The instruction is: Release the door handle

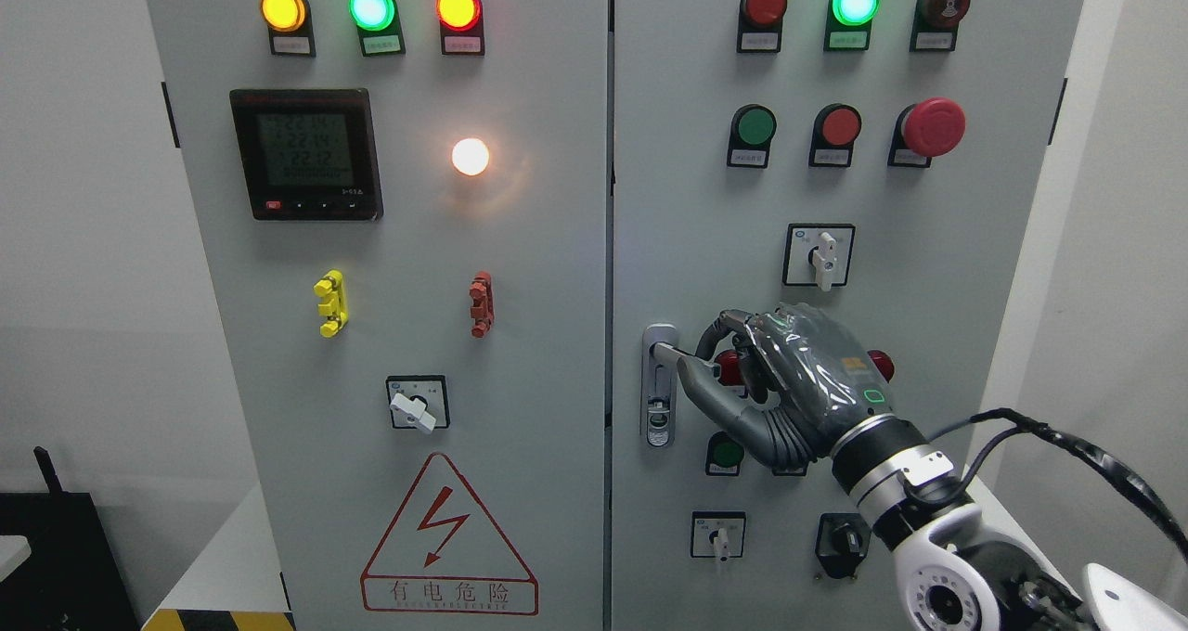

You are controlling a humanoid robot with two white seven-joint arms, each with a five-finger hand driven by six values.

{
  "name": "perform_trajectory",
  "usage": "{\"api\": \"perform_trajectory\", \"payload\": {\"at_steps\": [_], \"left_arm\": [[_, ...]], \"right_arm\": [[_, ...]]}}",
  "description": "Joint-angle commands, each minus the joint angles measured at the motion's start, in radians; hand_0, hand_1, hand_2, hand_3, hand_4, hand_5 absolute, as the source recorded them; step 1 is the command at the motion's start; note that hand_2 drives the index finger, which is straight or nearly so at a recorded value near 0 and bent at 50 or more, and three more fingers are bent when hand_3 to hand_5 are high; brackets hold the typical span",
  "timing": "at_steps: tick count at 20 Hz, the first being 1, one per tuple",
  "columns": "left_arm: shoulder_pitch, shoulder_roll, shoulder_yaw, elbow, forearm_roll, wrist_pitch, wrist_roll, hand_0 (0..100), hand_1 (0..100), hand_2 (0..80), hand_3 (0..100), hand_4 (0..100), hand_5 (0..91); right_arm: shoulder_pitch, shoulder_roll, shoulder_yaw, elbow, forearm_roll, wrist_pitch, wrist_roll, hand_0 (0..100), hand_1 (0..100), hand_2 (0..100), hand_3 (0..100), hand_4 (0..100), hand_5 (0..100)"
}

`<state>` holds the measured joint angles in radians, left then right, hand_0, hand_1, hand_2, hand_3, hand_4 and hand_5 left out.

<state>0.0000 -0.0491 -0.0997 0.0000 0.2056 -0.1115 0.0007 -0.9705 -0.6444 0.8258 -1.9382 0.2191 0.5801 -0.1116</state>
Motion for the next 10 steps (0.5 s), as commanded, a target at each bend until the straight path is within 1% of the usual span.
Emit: {"api": "perform_trajectory", "payload": {"at_steps": [1,10], "left_arm": [[0.031,0.0,0.0,-0.031,0.0,0.0,0.001,12,39,0.0,0,0,0.0],[0.031,0.0,0.0,-0.031,0.0,0.0,0.001,12,39,0.0,0,0,0.0]], "right_arm": [[-0.001,0.009,0.001,0.01,0.0,0.0,-0.007,51,9,47,100,100,100],[0.006,0.009,-0.001,0.01,0.0,0.0,-0.008,51,9,47,100,100,100]]}}
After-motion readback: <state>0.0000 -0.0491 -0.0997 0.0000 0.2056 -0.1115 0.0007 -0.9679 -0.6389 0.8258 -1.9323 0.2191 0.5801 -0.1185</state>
